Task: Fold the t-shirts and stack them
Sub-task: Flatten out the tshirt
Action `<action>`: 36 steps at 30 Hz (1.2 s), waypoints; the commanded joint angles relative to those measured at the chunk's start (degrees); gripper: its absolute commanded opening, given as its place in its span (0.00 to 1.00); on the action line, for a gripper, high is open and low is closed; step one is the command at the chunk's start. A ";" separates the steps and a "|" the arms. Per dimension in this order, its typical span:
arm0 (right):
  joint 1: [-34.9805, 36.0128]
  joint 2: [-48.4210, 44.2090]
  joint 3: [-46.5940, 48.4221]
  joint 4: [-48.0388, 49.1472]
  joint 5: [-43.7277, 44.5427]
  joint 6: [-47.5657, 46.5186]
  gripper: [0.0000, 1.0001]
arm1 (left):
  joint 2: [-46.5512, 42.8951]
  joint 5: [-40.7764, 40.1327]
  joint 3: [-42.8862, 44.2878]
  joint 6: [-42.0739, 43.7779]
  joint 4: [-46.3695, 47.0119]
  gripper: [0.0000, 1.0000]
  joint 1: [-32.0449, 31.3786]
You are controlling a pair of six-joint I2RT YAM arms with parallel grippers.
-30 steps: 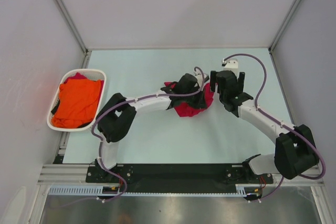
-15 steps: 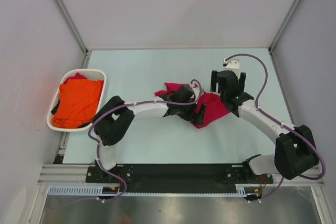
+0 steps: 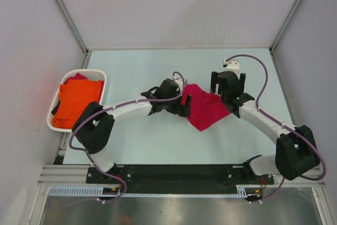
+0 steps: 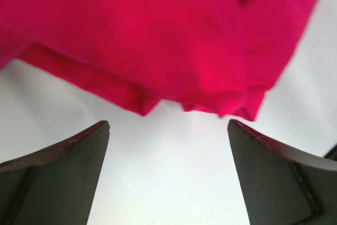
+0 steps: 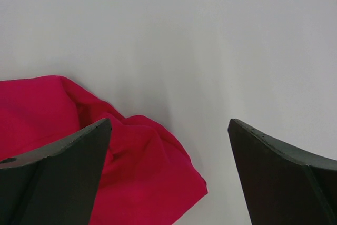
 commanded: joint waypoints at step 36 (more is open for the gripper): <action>-0.21 0.20 1.51 -4.44 -15.24 4.09 1.00 | -2.55 -3.36 -3.47 -7.33 8.30 0.94 6.48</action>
